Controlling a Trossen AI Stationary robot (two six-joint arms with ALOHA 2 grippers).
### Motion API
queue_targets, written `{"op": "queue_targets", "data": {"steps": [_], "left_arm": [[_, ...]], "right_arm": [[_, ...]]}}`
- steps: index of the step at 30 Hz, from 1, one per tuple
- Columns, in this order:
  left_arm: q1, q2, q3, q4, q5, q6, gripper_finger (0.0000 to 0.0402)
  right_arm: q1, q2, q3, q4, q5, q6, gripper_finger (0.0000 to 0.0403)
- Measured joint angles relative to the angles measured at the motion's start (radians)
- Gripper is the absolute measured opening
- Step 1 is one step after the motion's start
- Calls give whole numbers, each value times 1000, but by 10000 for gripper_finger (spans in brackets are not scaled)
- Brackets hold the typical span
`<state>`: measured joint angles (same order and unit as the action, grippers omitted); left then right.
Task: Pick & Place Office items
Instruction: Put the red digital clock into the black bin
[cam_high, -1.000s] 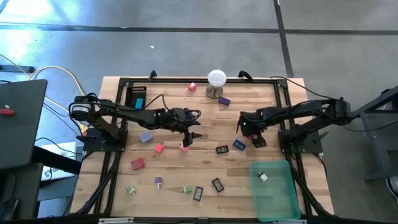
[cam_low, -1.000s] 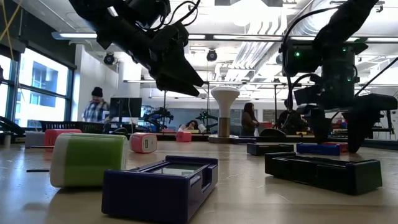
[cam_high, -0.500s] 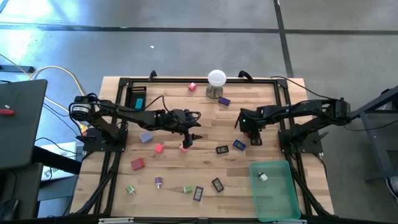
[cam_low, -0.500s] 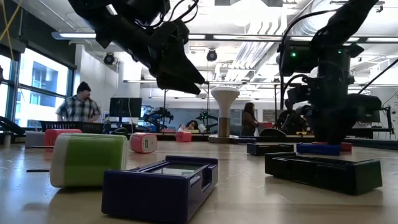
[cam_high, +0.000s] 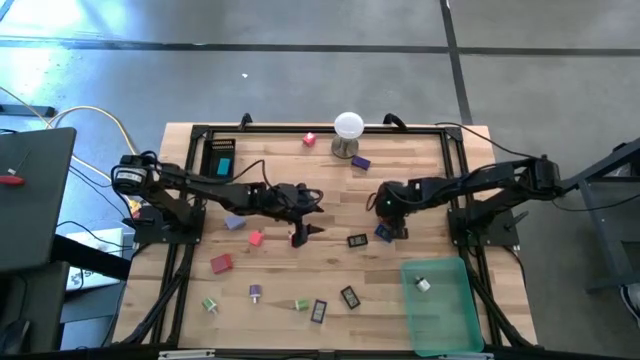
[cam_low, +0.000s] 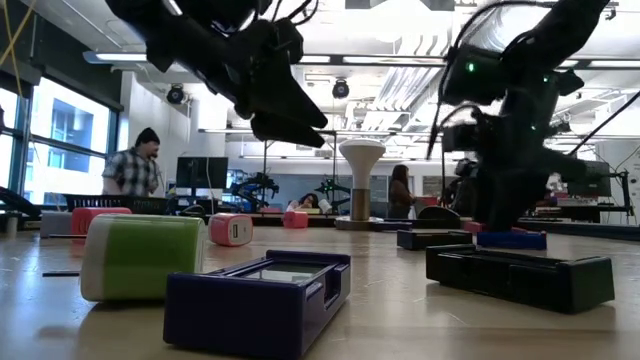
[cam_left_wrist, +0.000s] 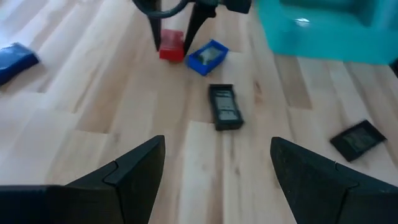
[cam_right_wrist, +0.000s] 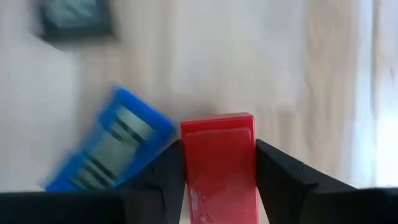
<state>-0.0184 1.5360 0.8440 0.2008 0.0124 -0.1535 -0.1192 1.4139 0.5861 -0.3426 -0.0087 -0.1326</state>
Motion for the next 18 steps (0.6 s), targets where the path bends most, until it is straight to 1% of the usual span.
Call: {"op": "queue_targets", "data": {"steps": [2, 6, 9, 11, 13, 18], "left_arm": [[-11, 0, 0, 1, -1, 31, 285], [-28, 0, 0, 10, -31, 130, 285], [-41, 0, 0, 36, -82, 234, 285], [-51, 0, 0, 59, -123, 314, 285], [-60, 0, 0, 79, -148, 407, 285], [-81, 0, 0, 116, -149, 633, 285]], "right_arm": [[27, 0, -2, 29, 8, 0, 144], [73, -8, 7, 98, 95, 1, 142], [96, -8, 41, 101, 111, 9, 142], [119, -8, 66, 112, 106, 10, 144], [142, -8, 88, 145, 73, 7, 150], [183, -9, 129, 229, -30, 2, 142]]}}
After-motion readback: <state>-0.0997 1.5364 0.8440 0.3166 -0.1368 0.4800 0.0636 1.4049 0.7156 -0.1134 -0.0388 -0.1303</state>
